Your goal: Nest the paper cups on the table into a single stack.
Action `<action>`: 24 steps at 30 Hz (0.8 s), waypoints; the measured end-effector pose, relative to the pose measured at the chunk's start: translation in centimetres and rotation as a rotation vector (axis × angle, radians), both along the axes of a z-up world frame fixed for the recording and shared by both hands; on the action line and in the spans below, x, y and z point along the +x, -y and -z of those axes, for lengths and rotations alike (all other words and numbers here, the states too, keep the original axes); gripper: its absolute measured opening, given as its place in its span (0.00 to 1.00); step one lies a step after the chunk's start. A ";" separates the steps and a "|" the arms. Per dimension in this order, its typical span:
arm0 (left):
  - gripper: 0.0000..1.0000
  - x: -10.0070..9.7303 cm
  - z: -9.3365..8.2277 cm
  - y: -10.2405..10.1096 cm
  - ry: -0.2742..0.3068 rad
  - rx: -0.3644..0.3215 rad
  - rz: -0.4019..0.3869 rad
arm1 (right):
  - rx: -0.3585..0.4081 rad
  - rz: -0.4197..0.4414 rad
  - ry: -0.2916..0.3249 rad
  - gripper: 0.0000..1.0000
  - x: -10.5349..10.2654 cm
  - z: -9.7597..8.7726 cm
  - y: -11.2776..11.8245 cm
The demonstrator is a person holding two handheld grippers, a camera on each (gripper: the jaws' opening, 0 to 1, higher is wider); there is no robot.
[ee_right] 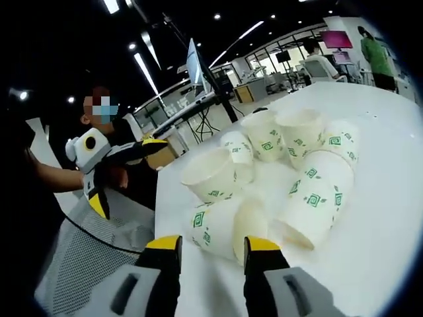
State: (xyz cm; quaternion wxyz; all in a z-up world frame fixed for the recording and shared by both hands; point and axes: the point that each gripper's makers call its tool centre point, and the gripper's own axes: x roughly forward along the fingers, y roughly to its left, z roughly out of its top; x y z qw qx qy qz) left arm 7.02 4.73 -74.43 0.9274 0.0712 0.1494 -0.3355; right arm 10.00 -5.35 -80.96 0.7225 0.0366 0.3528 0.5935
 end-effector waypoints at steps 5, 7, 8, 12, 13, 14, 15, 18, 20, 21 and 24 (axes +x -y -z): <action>0.99 0.0 0.2 -0.1 -0.004 0.006 0.001 | 0.025 0.009 -0.021 0.22 -0.1 -0.3 -0.3; 0.99 0.0 0.2 -0.1 -0.006 0.007 0.001 | 0.040 0.026 -0.029 0.16 0.0 -0.5 -0.3; 0.98 0.0 0.2 -0.1 -0.008 0.009 0.002 | 0.047 0.031 -0.032 0.12 0.0 -0.6 -0.2; 0.99 -0.1 0.3 0.1 -0.010 0.013 0.013 | 0.068 0.034 -0.050 0.06 -0.3 -1.0 -0.2; 0.99 -0.1 0.3 0.2 -0.010 0.015 0.016 | 0.075 0.033 -0.056 0.05 -0.4 -1.2 -0.1; 0.99 -0.1 0.4 0.2 -0.011 0.015 0.017 | 0.074 0.030 -0.052 0.05 -0.5 -1.3 -0.1; 0.99 -0.2 0.4 0.2 -0.011 0.015 0.018 | 0.075 0.031 -0.047 0.05 -0.6 -1.4 -0.1; 0.99 -0.2 0.3 0.3 -0.009 0.015 0.021 | 0.083 0.025 -0.049 0.02 -0.9 -1.9 -0.1; 0.99 -0.2 0.3 0.4 -0.009 0.013 0.026 | 0.086 0.017 -0.043 0.00 -1.2 -2.3 -0.1; 0.99 -0.3 0.3 0.4 -0.009 0.014 0.028 | 0.088 0.014 -0.035 0.00 -1.3 -2.5 -0.2; 0.99 -0.3 0.4 0.4 -0.008 0.016 0.034 | 0.088 0.007 -0.009 0.00 -1.6 -3.2 -0.2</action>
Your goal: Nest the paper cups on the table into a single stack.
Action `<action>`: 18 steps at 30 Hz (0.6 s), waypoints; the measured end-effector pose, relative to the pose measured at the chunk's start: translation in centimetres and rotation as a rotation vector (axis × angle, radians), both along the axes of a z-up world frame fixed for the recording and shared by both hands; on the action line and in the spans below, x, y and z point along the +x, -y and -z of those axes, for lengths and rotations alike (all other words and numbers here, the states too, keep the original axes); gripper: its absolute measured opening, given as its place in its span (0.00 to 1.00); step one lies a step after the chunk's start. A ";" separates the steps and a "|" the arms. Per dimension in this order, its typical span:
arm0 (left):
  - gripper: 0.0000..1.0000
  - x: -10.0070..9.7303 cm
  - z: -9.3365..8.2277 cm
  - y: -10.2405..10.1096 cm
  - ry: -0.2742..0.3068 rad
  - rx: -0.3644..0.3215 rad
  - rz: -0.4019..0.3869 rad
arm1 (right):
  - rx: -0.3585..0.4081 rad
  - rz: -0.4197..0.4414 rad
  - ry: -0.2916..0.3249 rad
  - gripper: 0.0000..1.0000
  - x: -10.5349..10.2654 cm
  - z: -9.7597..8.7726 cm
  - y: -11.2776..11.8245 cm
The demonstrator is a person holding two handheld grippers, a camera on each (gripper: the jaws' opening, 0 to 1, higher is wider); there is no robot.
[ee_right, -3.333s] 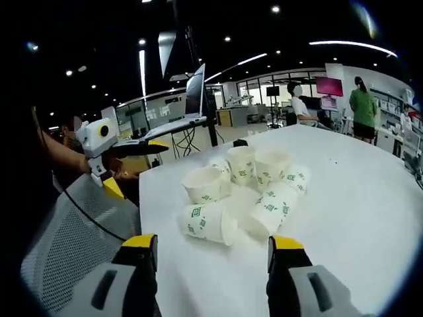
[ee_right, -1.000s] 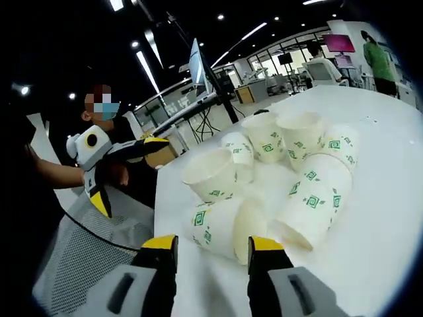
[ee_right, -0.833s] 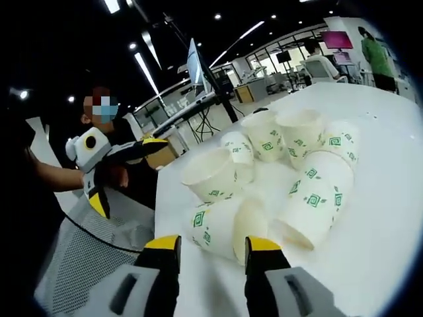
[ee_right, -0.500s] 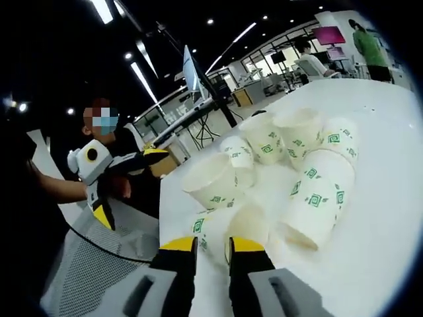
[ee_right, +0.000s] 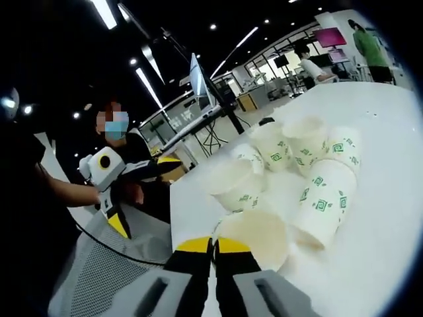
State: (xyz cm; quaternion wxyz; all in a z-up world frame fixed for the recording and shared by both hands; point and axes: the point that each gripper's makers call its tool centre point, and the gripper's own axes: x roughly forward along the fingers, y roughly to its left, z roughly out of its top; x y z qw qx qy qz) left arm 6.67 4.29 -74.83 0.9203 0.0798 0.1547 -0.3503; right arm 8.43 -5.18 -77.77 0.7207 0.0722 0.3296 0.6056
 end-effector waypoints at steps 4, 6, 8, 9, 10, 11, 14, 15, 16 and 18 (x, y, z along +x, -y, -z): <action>0.98 0.0 -0.1 0.0 0.004 -0.004 0.000 | -0.003 -0.013 0.032 0.00 -0.5 -0.7 0.0; 0.98 0.0 -0.1 0.0 0.005 -0.005 0.002 | -0.004 -0.019 0.050 0.00 -0.6 -1.3 0.1; 0.98 -0.1 -0.1 0.0 0.006 -0.005 0.005 | -0.014 -0.023 0.081 0.00 -0.6 -1.8 0.4; 0.98 -0.1 -0.2 0.0 0.006 -0.005 0.006 | -0.019 -0.029 0.099 0.00 -0.7 -2.1 0.5; 0.98 -0.1 -0.2 0.0 0.007 -0.007 0.007 | -0.023 -0.030 0.107 0.00 -0.7 -2.3 0.5; 0.98 -0.1 -0.3 0.1 0.009 -0.010 0.008 | -0.032 -0.034 0.122 0.00 -0.7 -2.5 0.7; 0.98 -0.2 -0.3 0.1 0.010 -0.013 0.008 | -0.047 -0.032 0.148 0.00 -0.6 -3.1 1.0; 0.98 -0.2 -0.3 0.1 0.011 -0.013 0.009 | -0.055 -0.032 0.157 0.00 -0.6 -3.1 1.1; 0.98 -0.2 -0.4 0.1 0.011 -0.015 0.009 | -0.061 -0.035 0.162 0.00 -0.6 -3.3 1.3; 0.98 -0.2 -0.4 0.1 0.012 -0.016 0.008 | -0.094 -0.038 0.184 0.00 -0.5 -3.4 1.7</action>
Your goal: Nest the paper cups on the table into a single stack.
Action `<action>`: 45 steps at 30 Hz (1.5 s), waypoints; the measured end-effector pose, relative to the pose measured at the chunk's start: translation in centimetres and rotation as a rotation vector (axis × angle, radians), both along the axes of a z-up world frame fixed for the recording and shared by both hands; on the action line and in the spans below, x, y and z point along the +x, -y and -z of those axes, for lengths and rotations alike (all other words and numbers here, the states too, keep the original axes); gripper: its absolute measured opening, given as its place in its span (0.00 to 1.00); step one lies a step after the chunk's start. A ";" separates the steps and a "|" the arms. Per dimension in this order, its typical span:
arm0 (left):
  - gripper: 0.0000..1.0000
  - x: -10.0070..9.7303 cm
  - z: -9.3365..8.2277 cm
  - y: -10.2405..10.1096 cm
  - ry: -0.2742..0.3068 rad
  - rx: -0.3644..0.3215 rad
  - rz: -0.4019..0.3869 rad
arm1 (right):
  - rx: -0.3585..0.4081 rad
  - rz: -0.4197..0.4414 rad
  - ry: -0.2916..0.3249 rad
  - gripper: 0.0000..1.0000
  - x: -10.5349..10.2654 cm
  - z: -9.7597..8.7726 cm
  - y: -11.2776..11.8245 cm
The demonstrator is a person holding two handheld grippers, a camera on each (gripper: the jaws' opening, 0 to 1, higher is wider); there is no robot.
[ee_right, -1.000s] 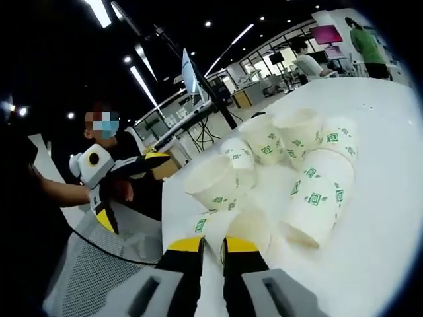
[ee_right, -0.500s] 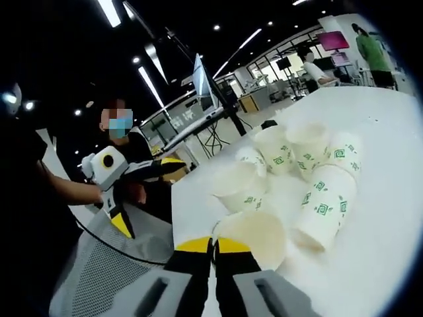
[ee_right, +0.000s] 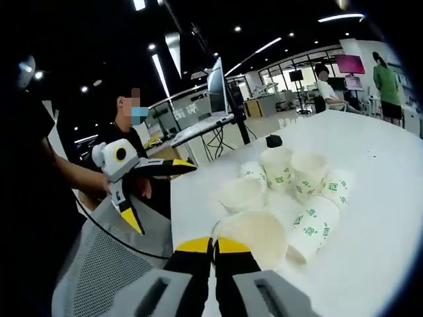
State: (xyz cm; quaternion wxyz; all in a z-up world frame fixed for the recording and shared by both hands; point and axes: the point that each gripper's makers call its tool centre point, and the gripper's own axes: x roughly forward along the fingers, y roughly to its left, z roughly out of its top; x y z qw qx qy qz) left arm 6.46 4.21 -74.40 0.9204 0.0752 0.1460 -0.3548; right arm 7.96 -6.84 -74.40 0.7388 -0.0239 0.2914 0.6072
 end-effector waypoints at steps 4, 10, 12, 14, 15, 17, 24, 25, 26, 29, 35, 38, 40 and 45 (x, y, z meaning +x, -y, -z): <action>0.98 0.0 0.0 0.0 0.001 -0.002 0.003 | -0.057 -0.014 0.078 0.00 0.3 -0.7 0.3; 0.98 0.0 -0.2 -0.1 0.006 -0.006 -0.004 | -0.171 -0.065 0.177 0.00 0.6 -1.7 0.4; 0.98 0.0 -0.3 -0.2 0.008 -0.006 -0.007 | -0.211 -0.093 0.214 0.00 0.5 -1.9 0.3; 0.98 0.0 -0.3 -0.2 0.010 -0.005 -0.009 | -0.216 -0.103 0.227 0.00 0.4 -2.5 -0.2; 0.98 0.0 -0.3 -0.2 0.011 -0.004 -0.011 | -0.223 -0.116 0.240 0.00 0.2 -2.8 -0.5; 0.98 0.1 -0.3 -0.3 0.012 -0.004 -0.013 | -0.263 -0.145 0.268 0.00 0.2 -2.9 -0.6; 0.97 0.1 -0.3 -0.3 0.012 -0.001 -0.018 | -0.392 -0.267 0.351 0.00 0.0 -3.2 -1.1; 0.97 0.1 -0.3 -0.3 0.012 -0.001 -0.018 | -0.402 -0.281 0.351 0.00 -0.1 -3.2 -1.3; 0.97 0.2 -0.3 -0.3 0.011 -0.001 -0.020 | -0.417 -0.294 0.356 0.00 -0.1 -3.1 -1.2; 0.97 0.2 -0.2 -0.3 0.010 0.002 -0.022 | -0.483 -0.350 0.395 0.00 0.0 -2.4 -0.6; 0.96 0.2 -0.1 -0.3 0.006 0.008 -0.022 | -0.554 -0.412 0.417 0.00 0.1 -1.1 0.1; 0.96 0.3 0.0 -0.3 0.005 0.011 -0.022 | -0.591 -0.444 0.437 0.00 0.3 -0.4 0.4; 0.96 0.3 0.1 -0.3 0.003 0.013 -0.023 | -0.610 -0.459 0.444 0.00 0.3 0.0 0.5; 0.96 0.3 0.2 -0.3 -0.001 0.020 -0.019 | -0.662 -0.503 0.474 0.00 0.3 1.0 0.7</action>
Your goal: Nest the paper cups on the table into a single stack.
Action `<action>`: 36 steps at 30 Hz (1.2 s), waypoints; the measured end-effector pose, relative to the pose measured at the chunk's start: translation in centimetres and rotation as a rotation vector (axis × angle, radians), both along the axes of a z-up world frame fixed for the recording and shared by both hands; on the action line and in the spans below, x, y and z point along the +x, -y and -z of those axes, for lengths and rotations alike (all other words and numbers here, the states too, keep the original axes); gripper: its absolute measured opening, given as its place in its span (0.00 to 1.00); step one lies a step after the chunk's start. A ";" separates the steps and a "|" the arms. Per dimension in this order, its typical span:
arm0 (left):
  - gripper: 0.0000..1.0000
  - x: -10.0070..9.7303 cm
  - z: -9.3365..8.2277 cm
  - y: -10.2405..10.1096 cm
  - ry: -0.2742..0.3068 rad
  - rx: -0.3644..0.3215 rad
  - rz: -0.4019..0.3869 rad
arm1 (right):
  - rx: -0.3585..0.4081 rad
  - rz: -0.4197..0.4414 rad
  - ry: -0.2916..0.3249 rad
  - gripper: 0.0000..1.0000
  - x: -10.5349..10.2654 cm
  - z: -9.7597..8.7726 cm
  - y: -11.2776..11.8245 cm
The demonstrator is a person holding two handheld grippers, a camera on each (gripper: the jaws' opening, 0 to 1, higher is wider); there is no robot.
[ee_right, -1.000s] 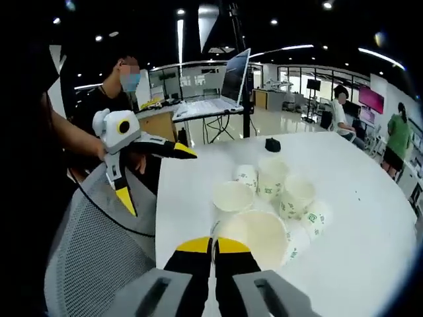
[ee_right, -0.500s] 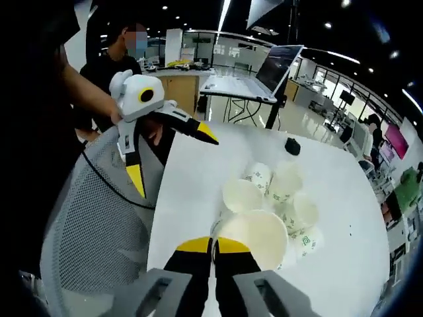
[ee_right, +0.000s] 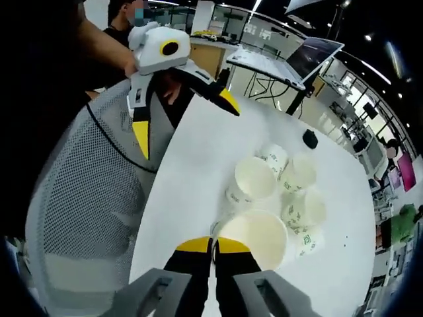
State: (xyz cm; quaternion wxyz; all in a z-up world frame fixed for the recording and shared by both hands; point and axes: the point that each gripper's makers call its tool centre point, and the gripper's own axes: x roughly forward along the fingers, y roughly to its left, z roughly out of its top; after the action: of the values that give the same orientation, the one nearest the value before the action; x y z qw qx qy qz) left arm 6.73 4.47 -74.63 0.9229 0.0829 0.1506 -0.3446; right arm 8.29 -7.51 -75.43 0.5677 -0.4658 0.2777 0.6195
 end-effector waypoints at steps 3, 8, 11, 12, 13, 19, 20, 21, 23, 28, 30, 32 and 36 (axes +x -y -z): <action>0.95 0.0 0.1 0.0 -0.003 0.002 -0.001 | -0.031 -0.018 0.014 0.00 0.0 0.7 0.0; 0.95 0.0 0.1 -0.2 -0.005 0.005 -0.003 | -0.068 -0.057 0.019 0.00 -0.4 1.7 -0.4; 0.95 0.1 0.1 -0.3 -0.005 0.006 -0.008 | -0.085 -0.075 0.026 0.00 -0.6 2.1 -0.7; 0.95 0.1 0.1 -0.4 -0.005 0.006 -0.010 | -0.089 -0.081 0.027 0.00 -0.6 2.3 -0.8; 0.95 0.1 0.1 -0.4 -0.005 0.006 -0.011 | -0.091 -0.083 0.025 0.00 -0.7 2.3 -0.9; 0.94 0.0 0.1 -0.5 -0.008 0.010 -0.012 | -0.104 -0.099 0.007 0.00 -1.3 2.9 -1.1; 0.94 0.0 0.1 -0.5 -0.007 0.010 -0.013 | -0.108 -0.100 0.004 0.00 -1.4 3.1 -1.1; 0.94 0.1 0.1 -0.5 -0.007 0.010 -0.014 | -0.109 -0.101 0.003 0.00 -1.4 3.3 -1.1; 0.94 0.1 0.1 -0.6 -0.008 0.011 -0.016 | -0.112 -0.103 0.000 0.00 -1.5 3.6 -1.1; 0.94 0.1 0.1 -0.6 -0.009 0.012 -0.018 | -0.100 -0.094 -0.022 0.00 -1.9 4.1 -1.5; 0.94 0.2 0.2 -0.7 -0.010 0.013 -0.019 | -0.101 -0.095 -0.015 0.00 -1.8 4.2 -1.6; 0.93 0.2 0.2 -0.7 -0.012 0.014 -0.021 | -0.092 -0.091 -0.008 0.00 -1.6 4.3 -1.7; 0.92 0.3 0.1 -0.8 -0.013 0.000 -0.028 | -0.079 -0.083 0.001 0.02 -1.3 4.4 -1.8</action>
State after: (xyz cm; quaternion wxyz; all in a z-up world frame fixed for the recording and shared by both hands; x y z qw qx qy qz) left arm 7.02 5.26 -74.69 0.9267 0.0784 0.1577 -0.3320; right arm 7.04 -5.69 -79.83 0.5228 -0.4993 0.2821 0.6307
